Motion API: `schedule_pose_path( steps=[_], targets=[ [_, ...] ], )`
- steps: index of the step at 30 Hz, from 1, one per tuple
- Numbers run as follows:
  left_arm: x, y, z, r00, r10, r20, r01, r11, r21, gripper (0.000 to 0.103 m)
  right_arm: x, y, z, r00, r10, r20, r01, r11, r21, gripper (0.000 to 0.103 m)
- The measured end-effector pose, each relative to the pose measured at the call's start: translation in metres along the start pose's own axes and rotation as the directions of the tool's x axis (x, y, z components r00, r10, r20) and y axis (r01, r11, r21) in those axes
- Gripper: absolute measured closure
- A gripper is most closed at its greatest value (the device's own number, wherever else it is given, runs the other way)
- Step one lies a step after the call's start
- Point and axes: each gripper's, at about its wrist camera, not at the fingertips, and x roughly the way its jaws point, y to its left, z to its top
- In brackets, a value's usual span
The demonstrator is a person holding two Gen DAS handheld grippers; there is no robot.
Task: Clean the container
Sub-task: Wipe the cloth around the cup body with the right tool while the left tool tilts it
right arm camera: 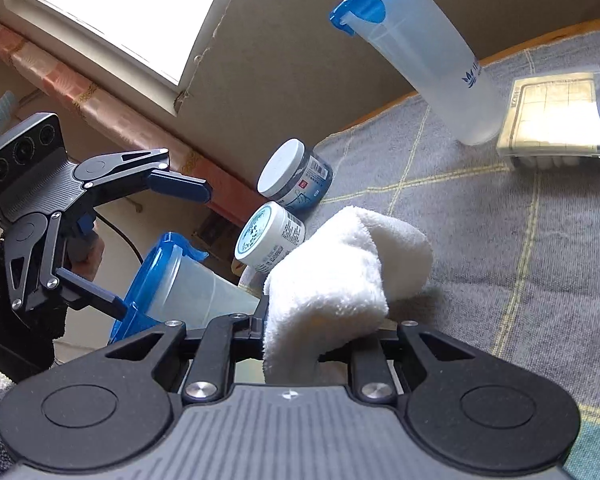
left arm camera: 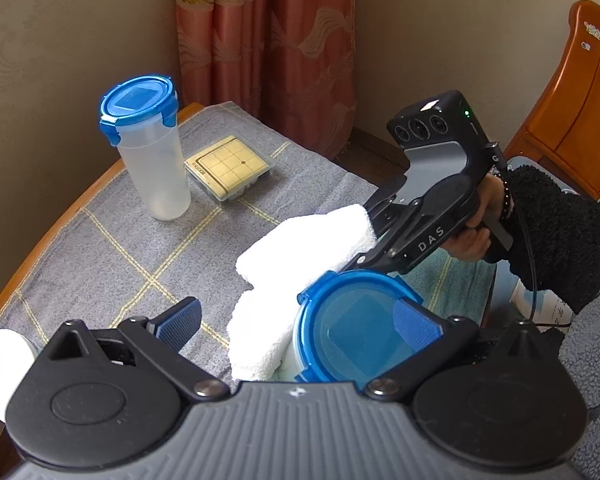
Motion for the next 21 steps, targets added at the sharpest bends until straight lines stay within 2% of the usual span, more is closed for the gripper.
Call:
schedule_pose_path(
  steps=[5,10,13,21],
  targets=[
    [0.0,0.001,0.0,1.0,0.009,0.002,-0.008,1.0,-0.007,0.0,-0.018,0.011,0.002,0.996,0.049,0.069,-0.048,0.999,-0.008,0.083],
    [-0.001,0.0,-0.001,1.0,0.011,0.006,-0.011,1.0,-0.008,0.0,-0.039,0.029,0.013,0.99,0.055,0.127,-0.045,0.996,-0.075,0.085],
    [-0.001,0.0,-0.002,1.0,0.01,0.008,-0.009,1.0,-0.008,0.0,-0.041,0.03,0.013,0.991,0.062,0.116,-0.052,0.994,-0.093,0.085],
    [0.001,0.0,-0.002,1.0,-0.001,0.009,0.001,1.0,-0.01,0.0,-0.025,0.004,-0.01,0.998,0.04,0.038,-0.04,0.999,0.001,0.083]
  ],
)
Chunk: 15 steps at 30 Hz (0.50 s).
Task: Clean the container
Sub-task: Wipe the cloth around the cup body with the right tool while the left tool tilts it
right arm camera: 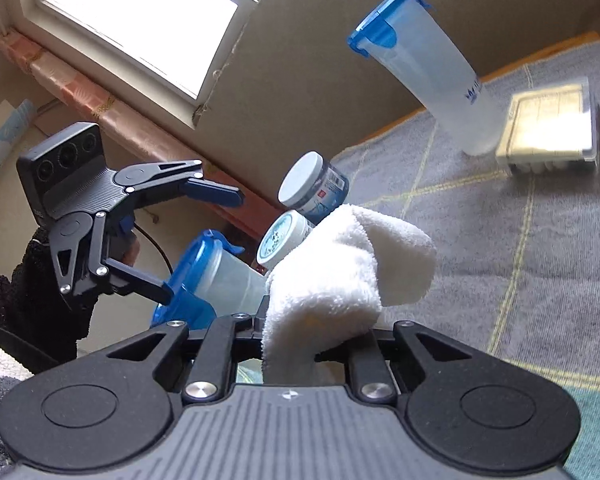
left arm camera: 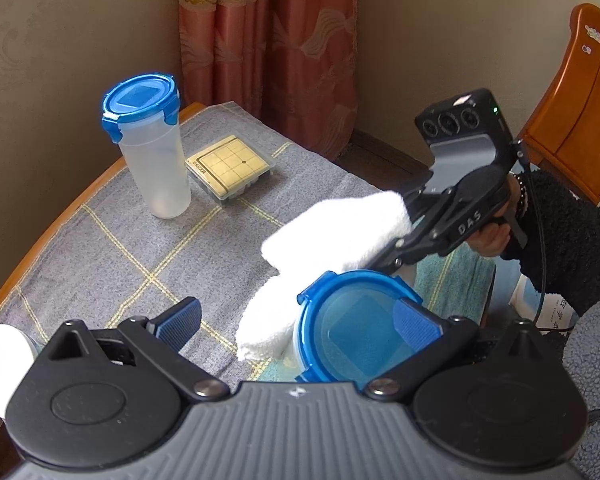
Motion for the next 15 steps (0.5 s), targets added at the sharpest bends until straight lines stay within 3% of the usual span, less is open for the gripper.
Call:
schedule_pose_path(
  steps=[5,15],
  targets=[
    [0.001,0.0,0.0,1.0,-0.003,-0.002,0.003,1.0,-0.002,0.0,0.003,-0.002,-0.006,1.0,-0.008,-0.021,0.008,1.0,0.012,0.082],
    [0.001,0.001,0.001,1.0,-0.003,-0.002,0.003,1.0,-0.007,0.0,-0.023,0.029,-0.002,0.998,0.055,0.039,-0.051,0.994,-0.101,0.082]
  ],
)
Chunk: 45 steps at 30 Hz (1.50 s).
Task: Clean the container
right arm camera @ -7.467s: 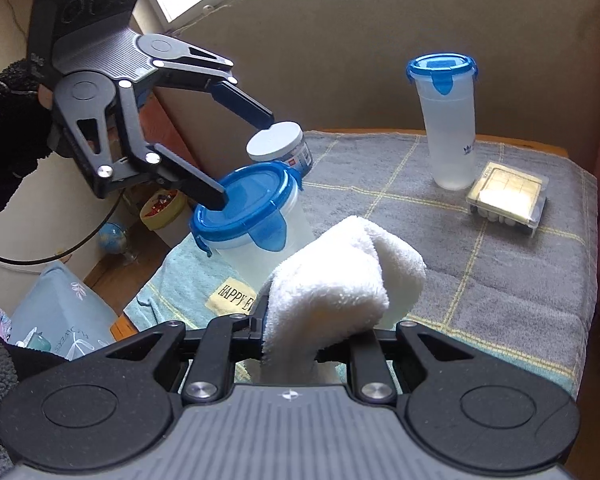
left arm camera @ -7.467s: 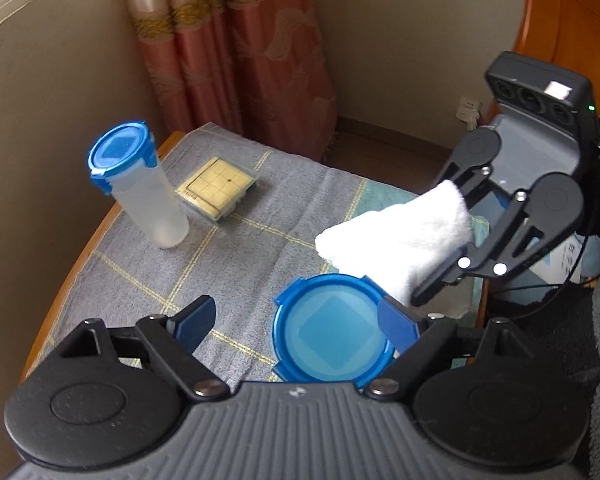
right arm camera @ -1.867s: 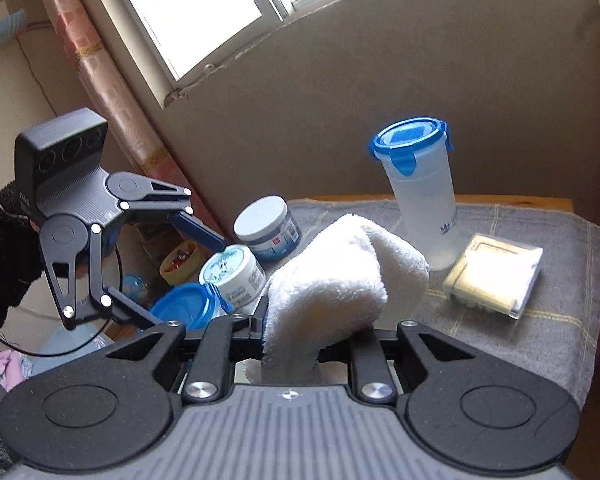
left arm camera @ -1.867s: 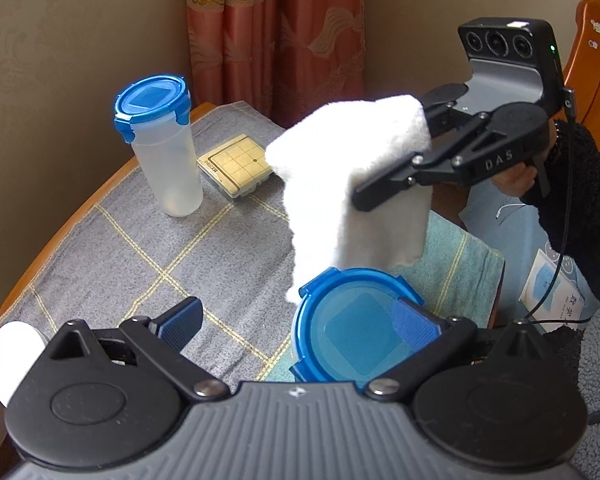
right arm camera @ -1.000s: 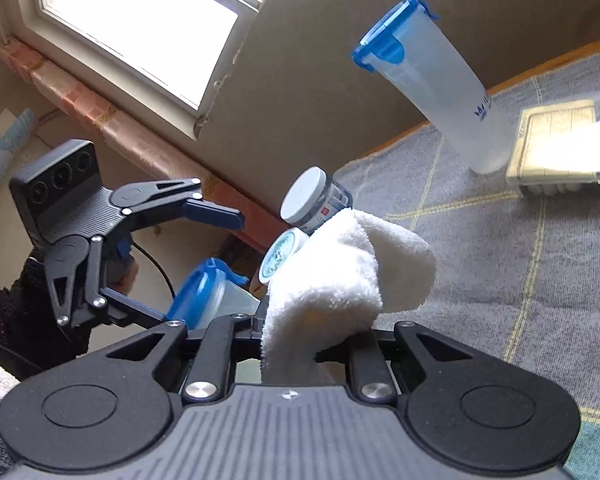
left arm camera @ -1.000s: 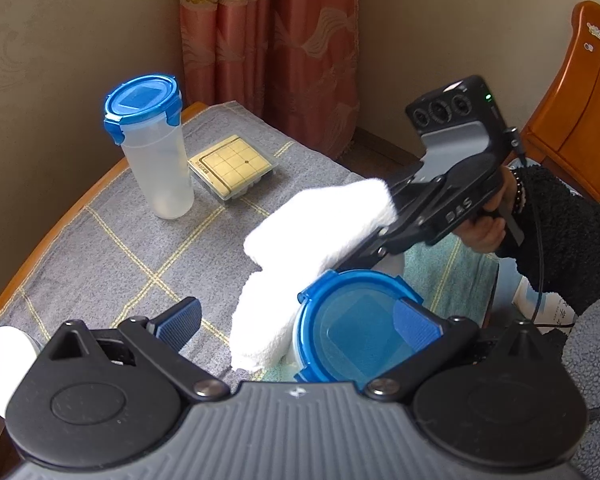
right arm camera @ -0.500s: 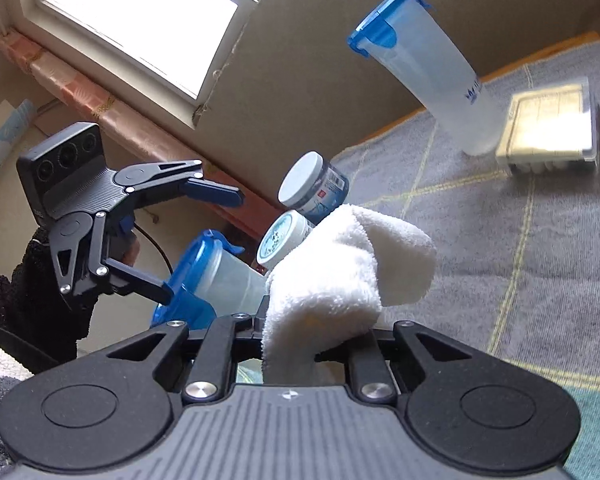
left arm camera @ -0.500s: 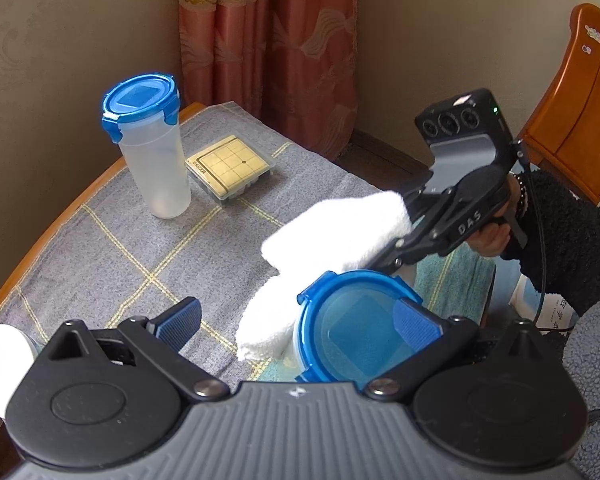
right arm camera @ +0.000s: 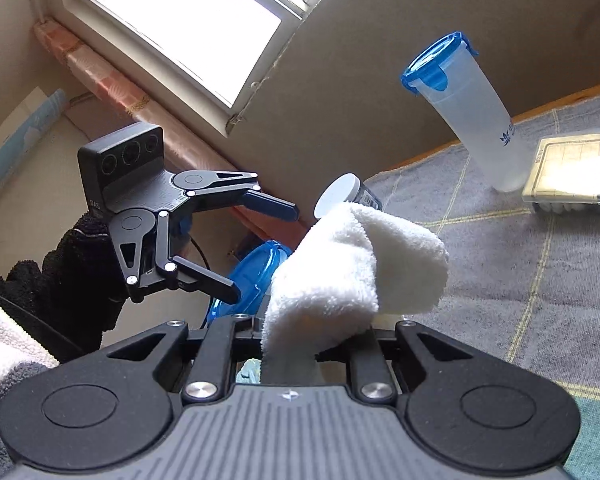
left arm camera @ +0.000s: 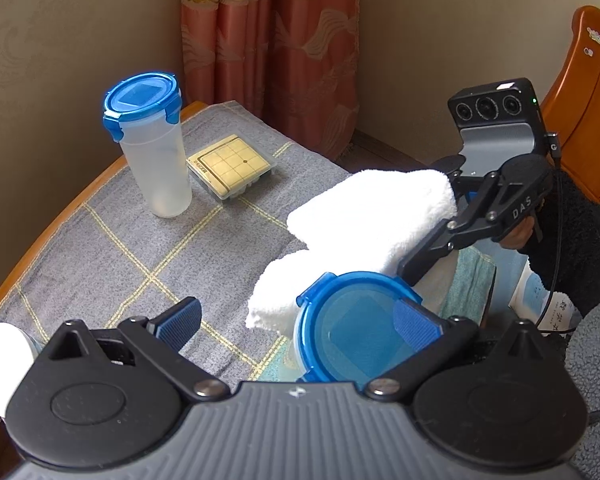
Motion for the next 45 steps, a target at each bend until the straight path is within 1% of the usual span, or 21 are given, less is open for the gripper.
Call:
schedule_pose_path(
  steps=[6,11,13,16,21,24,28,30,32,34,37,40,42,45],
  targets=[
    [0.0,0.0,0.001,1.0,0.002,-0.001,-0.002,1.0,-0.002,0.0,0.011,-0.012,-0.015,0.998,-0.009,-0.065,0.011,0.999,0.038,0.082],
    [-0.001,-0.001,0.001,1.0,0.007,-0.002,-0.007,1.0,-0.001,0.0,0.028,-0.02,-0.025,0.986,-0.056,-0.16,0.062,0.997,0.036,0.082],
    [-0.001,-0.001,0.001,1.0,0.008,-0.002,-0.008,1.0,-0.005,0.0,0.031,-0.021,-0.028,0.983,-0.061,-0.175,0.068,0.997,0.034,0.082],
    [-0.001,-0.001,0.001,1.0,0.009,-0.001,-0.009,1.0,-0.009,0.0,0.027,-0.013,-0.025,0.984,-0.078,-0.158,0.08,0.997,0.004,0.081],
    [-0.001,-0.001,0.001,1.0,0.01,-0.001,-0.01,1.0,-0.007,0.0,0.007,0.008,-0.015,0.995,-0.056,-0.085,0.051,0.997,-0.057,0.081],
    [0.0,-0.002,0.001,1.0,0.005,-0.001,-0.005,1.0,-0.008,0.0,0.003,0.015,-0.013,0.995,-0.061,-0.076,0.054,0.995,-0.085,0.079],
    [0.0,-0.002,0.002,1.0,0.01,0.001,-0.01,1.0,-0.01,0.0,0.014,0.004,-0.019,0.991,-0.069,-0.111,0.063,0.996,-0.057,0.079],
    [-0.001,-0.002,0.002,1.0,0.014,0.002,-0.014,1.0,-0.013,0.0,0.024,-0.006,-0.024,0.984,-0.11,-0.143,0.107,0.994,-0.027,0.079],
    [-0.001,-0.003,0.002,1.0,0.019,0.002,-0.019,1.0,-0.014,0.0,0.036,-0.015,-0.03,0.97,-0.154,-0.189,0.155,0.988,-0.009,0.079],
    [-0.002,-0.004,0.002,1.0,0.027,0.004,-0.027,0.999,-0.018,0.0,0.042,-0.017,-0.036,0.964,-0.161,-0.21,0.164,0.986,-0.002,0.079],
    [-0.002,-0.004,0.002,0.999,0.044,0.011,-0.044,0.999,-0.03,0.0,0.038,-0.006,-0.039,0.965,-0.177,-0.191,0.176,0.984,-0.026,0.079],
    [-0.002,-0.005,0.002,0.998,0.06,0.016,-0.059,0.997,-0.044,0.0,0.025,0.01,-0.039,0.969,-0.196,-0.153,0.19,0.98,-0.052,0.079],
    [-0.002,-0.005,0.003,0.997,0.076,0.021,-0.075,0.996,-0.053,0.0,0.015,0.025,-0.041,0.968,-0.22,-0.12,0.212,0.974,-0.077,0.081],
    [-0.002,-0.006,0.004,0.995,0.096,0.026,-0.094,0.993,-0.068,0.0,0.005,0.051,-0.047,0.963,-0.25,-0.098,0.238,0.964,-0.117,0.083]
  ],
)
